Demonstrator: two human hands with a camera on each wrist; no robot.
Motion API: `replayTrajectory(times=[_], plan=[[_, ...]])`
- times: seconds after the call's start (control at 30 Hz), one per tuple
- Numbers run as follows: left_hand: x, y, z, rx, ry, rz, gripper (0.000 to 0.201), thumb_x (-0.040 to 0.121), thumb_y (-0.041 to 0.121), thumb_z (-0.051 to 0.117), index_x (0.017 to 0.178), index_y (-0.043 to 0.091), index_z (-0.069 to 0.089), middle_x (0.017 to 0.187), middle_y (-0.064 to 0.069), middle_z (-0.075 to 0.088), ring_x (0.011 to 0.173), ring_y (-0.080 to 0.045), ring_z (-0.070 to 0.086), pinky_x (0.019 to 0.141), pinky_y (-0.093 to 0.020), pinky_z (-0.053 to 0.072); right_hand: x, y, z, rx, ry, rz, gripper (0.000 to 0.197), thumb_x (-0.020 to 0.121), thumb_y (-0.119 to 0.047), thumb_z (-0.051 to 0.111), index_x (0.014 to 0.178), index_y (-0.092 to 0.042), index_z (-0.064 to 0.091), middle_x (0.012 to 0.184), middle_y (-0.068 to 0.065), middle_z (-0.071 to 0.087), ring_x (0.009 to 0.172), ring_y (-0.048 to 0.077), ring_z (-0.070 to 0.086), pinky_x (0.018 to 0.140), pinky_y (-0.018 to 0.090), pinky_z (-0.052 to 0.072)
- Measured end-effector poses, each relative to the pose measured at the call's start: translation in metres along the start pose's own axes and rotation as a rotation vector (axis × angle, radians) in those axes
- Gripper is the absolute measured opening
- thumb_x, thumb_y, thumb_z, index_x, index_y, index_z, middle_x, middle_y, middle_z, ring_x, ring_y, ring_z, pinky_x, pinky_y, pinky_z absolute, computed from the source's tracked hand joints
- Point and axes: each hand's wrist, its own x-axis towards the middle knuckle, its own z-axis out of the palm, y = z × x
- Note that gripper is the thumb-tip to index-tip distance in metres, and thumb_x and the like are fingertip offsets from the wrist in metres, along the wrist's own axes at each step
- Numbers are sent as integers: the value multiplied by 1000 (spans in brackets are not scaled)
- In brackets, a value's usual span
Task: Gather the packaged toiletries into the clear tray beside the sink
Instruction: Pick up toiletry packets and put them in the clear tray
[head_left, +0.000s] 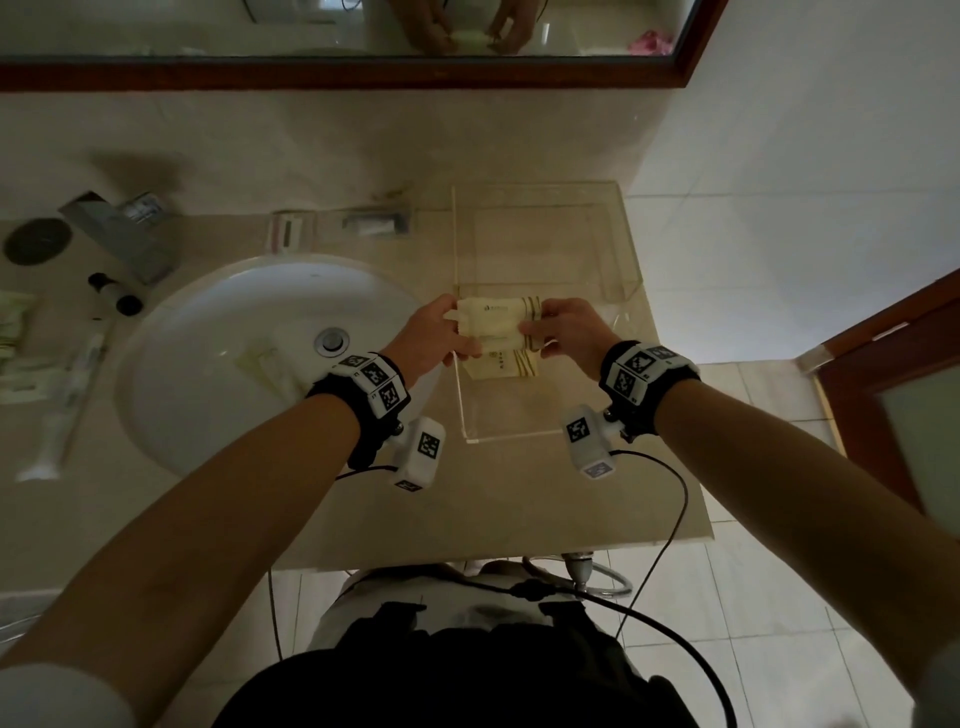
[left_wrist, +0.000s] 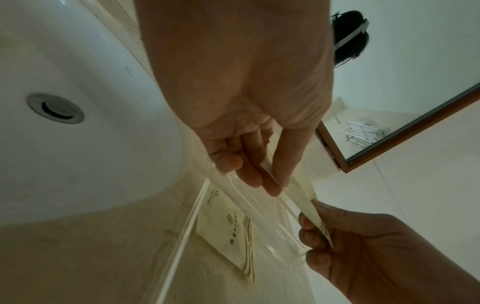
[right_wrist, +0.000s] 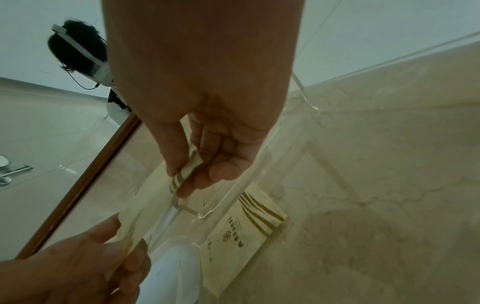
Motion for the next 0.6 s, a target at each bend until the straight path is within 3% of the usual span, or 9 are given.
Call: replayTrajectory(times=[0.13,0.27,0.4,0.5,0.6], plan=[[-1,3,1,34,50,14,17,87,16,65,102,10,61,77,-4,68,56,-9,59,47,-21,39,-4,3,-8,-59,-10,-1,4,88,-9,62,88,-5,64,80,9,62,66,16,58,57,25,46],[1,4,2,177,74,50,9,88,17,65,89,8,67,71,-1,64,59,-9,55,49,-15,40,-11,8,-16,-77,-21,22,13,91,-20,61,89,-9,66,82,7,66,70,16,60,60,26,46],[3,1,6,491,109,105,13,81,27,70,88,16,68,75,4,69,71,-11,63,73,-25,49,-14,15,-20,-155,-1,70,15,90,-22,62,91,-7,67,79,3,66,68,14,57,59,26,44],[1,-2,12,637,123,145,20,80,29,69,99,24,62,86,5,67,79,-13,62,77,-29,49,-15,22,-19,-197,16,133,19,89,-18,63,97,-2,68,77,4,63,65,15,54,57,26,43],[4,-6,18,788,42,232,19,81,31,67,100,27,64,91,6,67,89,-15,60,84,-32,48,-15,29,-13,-206,20,196,11,89,-16,63,89,-5,65,73,3,60,64,15,53,56,26,44]])
